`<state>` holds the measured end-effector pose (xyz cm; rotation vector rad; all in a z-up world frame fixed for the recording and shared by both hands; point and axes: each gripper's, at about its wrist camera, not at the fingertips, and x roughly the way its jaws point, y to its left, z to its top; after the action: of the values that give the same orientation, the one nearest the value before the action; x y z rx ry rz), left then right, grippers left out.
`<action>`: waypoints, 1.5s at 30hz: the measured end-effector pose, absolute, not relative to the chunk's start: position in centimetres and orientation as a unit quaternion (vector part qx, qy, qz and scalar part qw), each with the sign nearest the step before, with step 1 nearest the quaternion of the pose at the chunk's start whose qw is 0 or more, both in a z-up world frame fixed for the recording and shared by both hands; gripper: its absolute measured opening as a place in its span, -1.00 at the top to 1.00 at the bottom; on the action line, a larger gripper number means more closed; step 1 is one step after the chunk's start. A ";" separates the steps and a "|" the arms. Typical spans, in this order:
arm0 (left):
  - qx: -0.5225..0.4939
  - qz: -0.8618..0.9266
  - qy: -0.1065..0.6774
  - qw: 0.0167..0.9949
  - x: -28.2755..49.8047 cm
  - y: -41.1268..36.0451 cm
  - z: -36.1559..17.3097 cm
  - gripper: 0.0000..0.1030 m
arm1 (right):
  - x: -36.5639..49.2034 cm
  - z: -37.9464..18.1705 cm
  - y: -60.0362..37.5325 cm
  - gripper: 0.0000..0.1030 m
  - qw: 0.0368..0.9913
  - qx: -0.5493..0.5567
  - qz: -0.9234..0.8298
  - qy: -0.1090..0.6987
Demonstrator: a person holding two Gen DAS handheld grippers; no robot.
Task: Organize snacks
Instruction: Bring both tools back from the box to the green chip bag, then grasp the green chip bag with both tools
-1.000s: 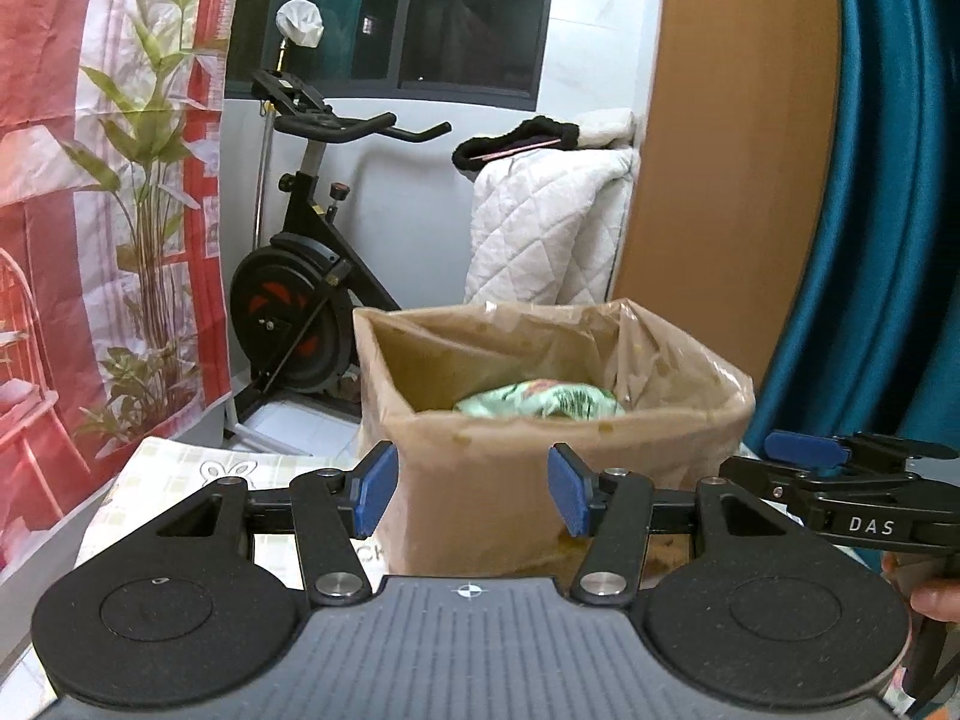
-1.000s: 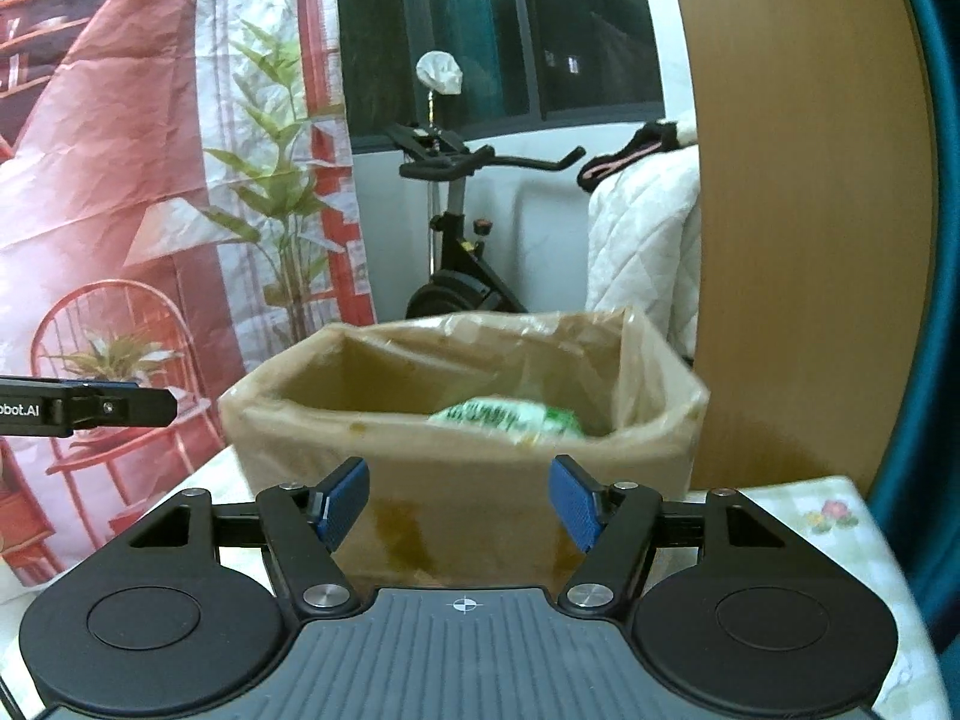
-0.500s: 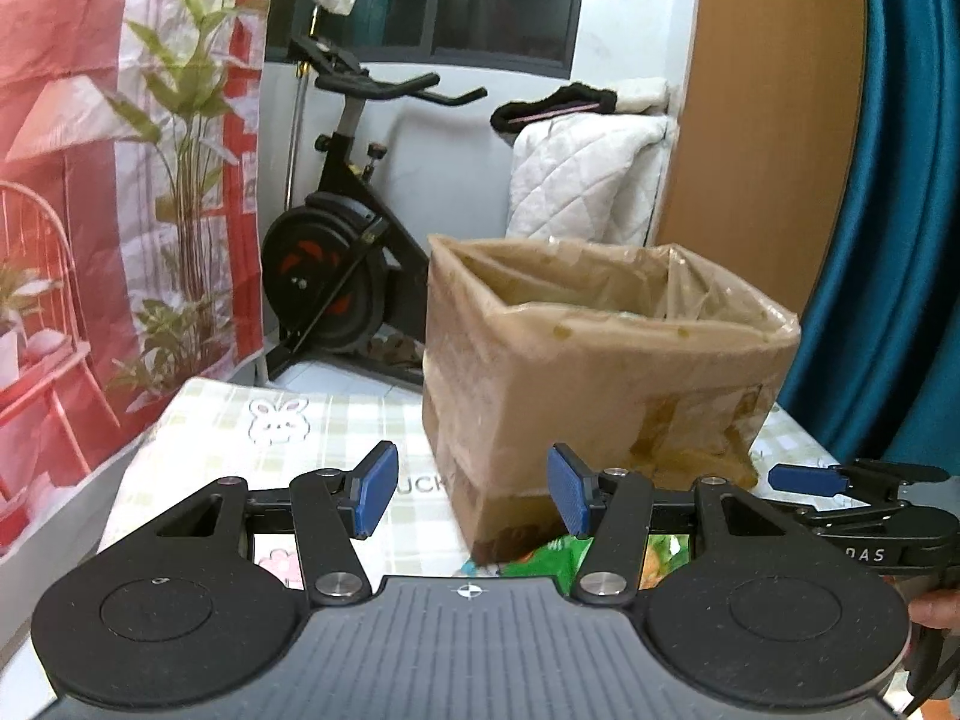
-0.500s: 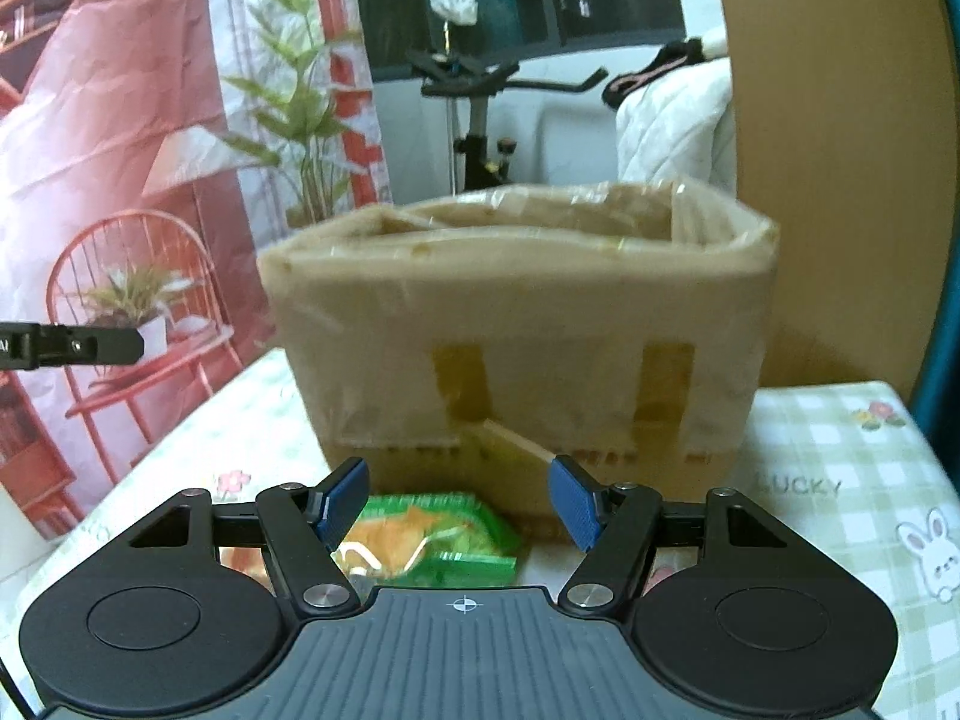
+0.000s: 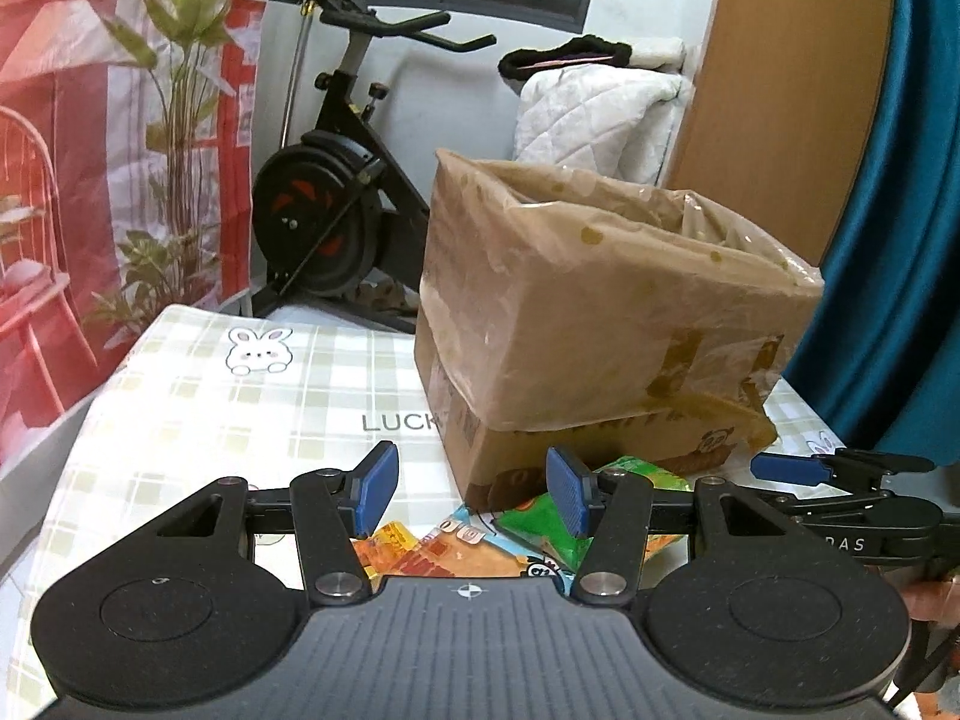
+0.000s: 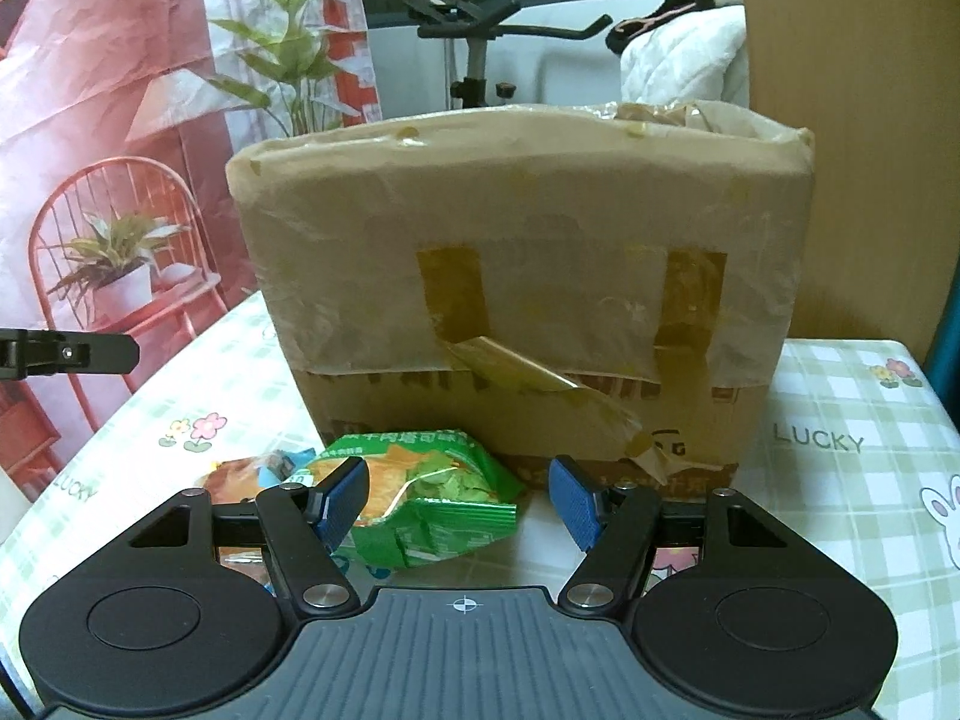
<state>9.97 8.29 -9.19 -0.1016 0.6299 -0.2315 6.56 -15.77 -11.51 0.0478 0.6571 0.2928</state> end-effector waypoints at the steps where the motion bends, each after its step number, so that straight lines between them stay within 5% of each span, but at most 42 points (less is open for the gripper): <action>1: -0.053 -0.113 0.311 0.942 10.1 8.4 -9.3 -0.09 | 6.7 -11.7 -15.8 -0.23 0.935 0.023 0.144 0.323; 24: -0.081 -0.196 0.415 0.885 12.4 2.4 -16.9 -0.08 | 7.2 -16.0 -15.6 0.04 0.903 0.031 0.194 0.382; 30: -0.076 -0.210 0.431 0.874 13.4 1.8 -18.3 0.02 | 7.6 -16.3 -15.9 -0.03 0.901 0.039 0.196 0.386; 32: -0.076 -0.221 0.434 0.870 13.5 1.5 -18.6 0.32 | 7.6 -16.8 -16.1 -0.03 0.898 0.048 0.198 0.390; 38: -0.039 -0.217 0.423 0.879 12.6 -0.1 -18.3 0.39 | 7.1 -17.1 -16.4 0.28 0.893 0.057 0.210 0.394; 45: -0.021 -0.223 0.393 0.892 10.0 -0.6 -15.6 0.39 | 4.7 -14.7 -16.7 0.30 0.902 0.058 0.216 0.368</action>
<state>10.00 -0.57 -15.61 -0.0446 0.8149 -0.4625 4.70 -16.67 -14.68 0.1202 0.7608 0.4474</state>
